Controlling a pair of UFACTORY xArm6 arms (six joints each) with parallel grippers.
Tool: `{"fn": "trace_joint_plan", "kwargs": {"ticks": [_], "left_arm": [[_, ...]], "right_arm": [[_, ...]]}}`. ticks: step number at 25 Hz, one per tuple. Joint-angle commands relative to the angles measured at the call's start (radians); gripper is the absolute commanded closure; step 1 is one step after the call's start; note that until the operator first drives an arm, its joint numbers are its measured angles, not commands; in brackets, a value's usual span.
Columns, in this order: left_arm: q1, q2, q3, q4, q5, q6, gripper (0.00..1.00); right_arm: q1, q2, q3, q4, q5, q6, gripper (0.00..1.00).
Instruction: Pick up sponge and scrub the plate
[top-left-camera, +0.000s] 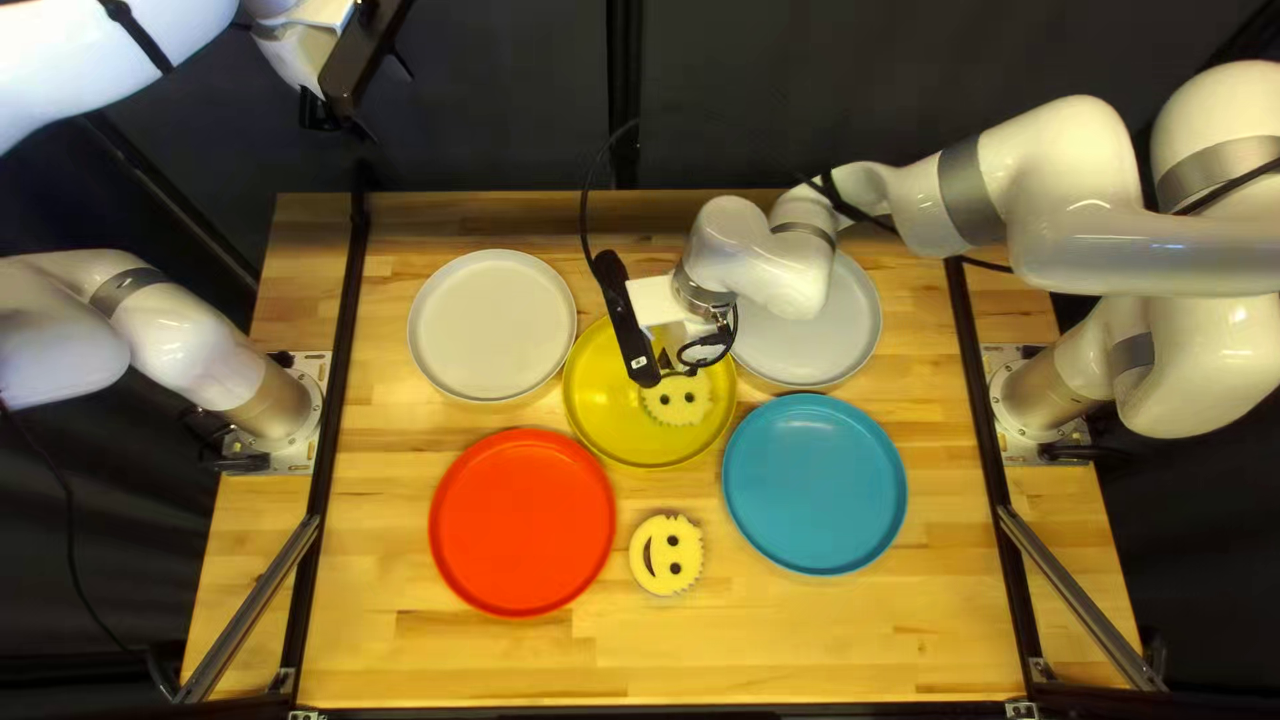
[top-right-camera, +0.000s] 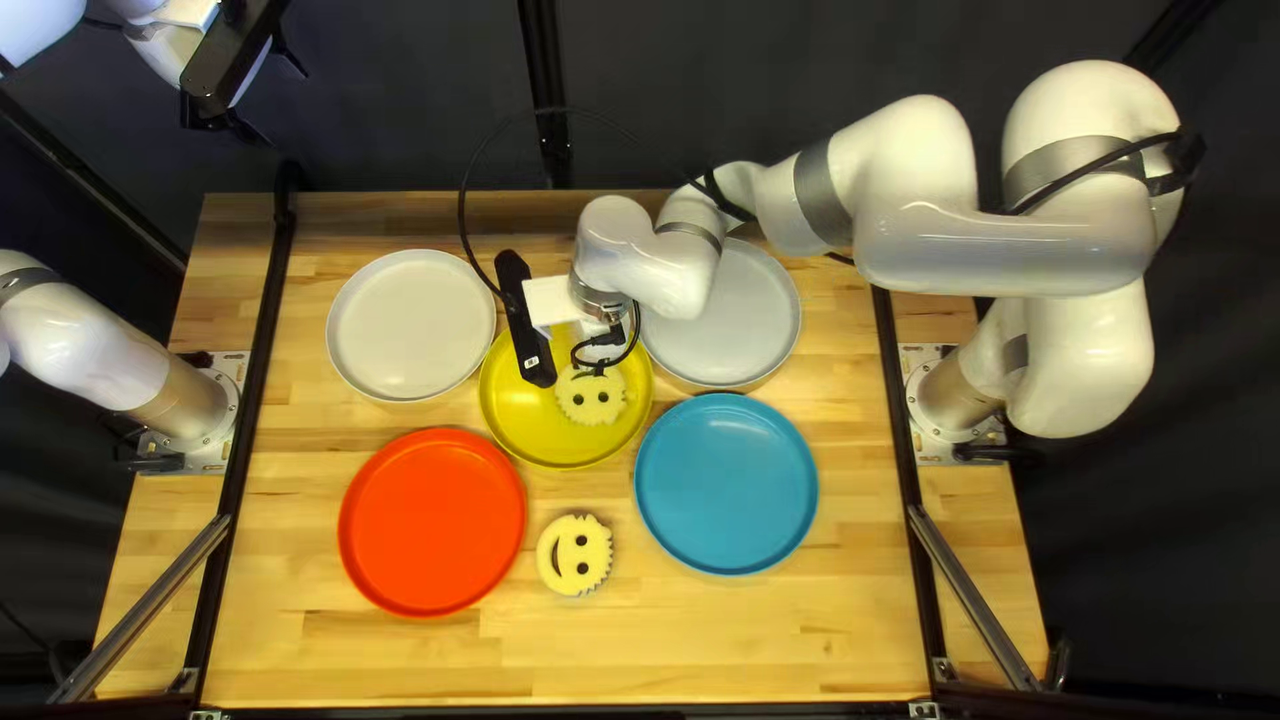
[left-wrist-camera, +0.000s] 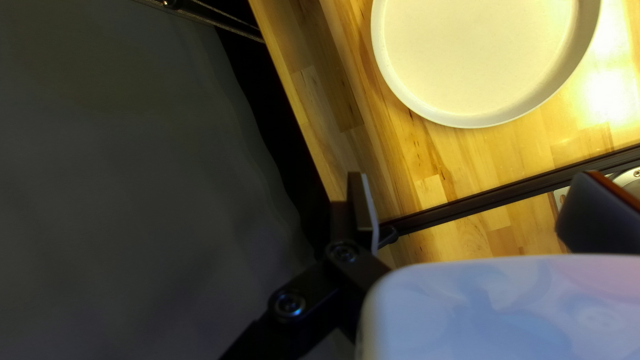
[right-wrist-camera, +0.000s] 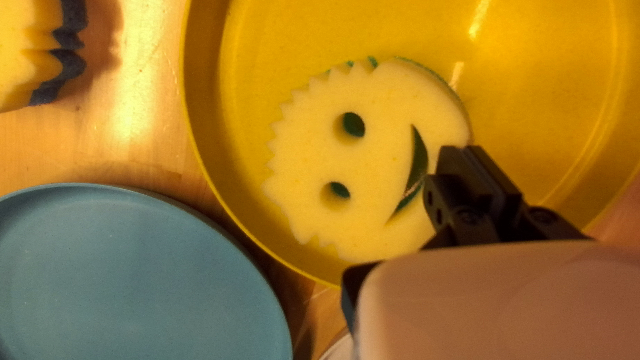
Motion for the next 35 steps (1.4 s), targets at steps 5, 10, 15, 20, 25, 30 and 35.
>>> {"fn": "trace_joint_plan", "kwargs": {"ticks": [5, 10, 15, 20, 25, 30, 35], "left_arm": [[0.000, 0.000, 0.000, 0.000, 0.000, 0.000, 0.00], [0.000, 0.000, 0.000, 0.000, 0.000, 0.000, 0.00], [0.000, 0.000, 0.000, 0.000, 0.000, 0.000, 0.00], [0.000, 0.000, 0.000, 0.000, 0.000, 0.000, 0.00], [0.000, 0.000, 0.000, 0.000, 0.000, 0.000, 0.00], [0.000, 0.000, 0.000, 0.000, 0.000, 0.000, 0.00], [0.000, 0.000, 0.000, 0.000, 0.000, 0.000, 0.00]], "right_arm": [[-0.082, 0.050, -0.078, 0.072, 0.079, -0.117, 1.00], [-0.107, 0.053, -0.122, 0.140, 0.168, -0.168, 1.00], [-0.107, 0.053, -0.122, 0.140, 0.168, -0.168, 1.00], [-0.107, 0.053, -0.122, 0.140, 0.168, -0.168, 1.00], [-0.095, 0.038, -0.100, 0.129, 0.144, -0.158, 1.00], [-0.040, -0.017, -0.013, 0.074, 0.049, -0.092, 1.00], [0.020, -0.059, 0.051, -0.009, -0.010, 0.000, 1.00]]}}
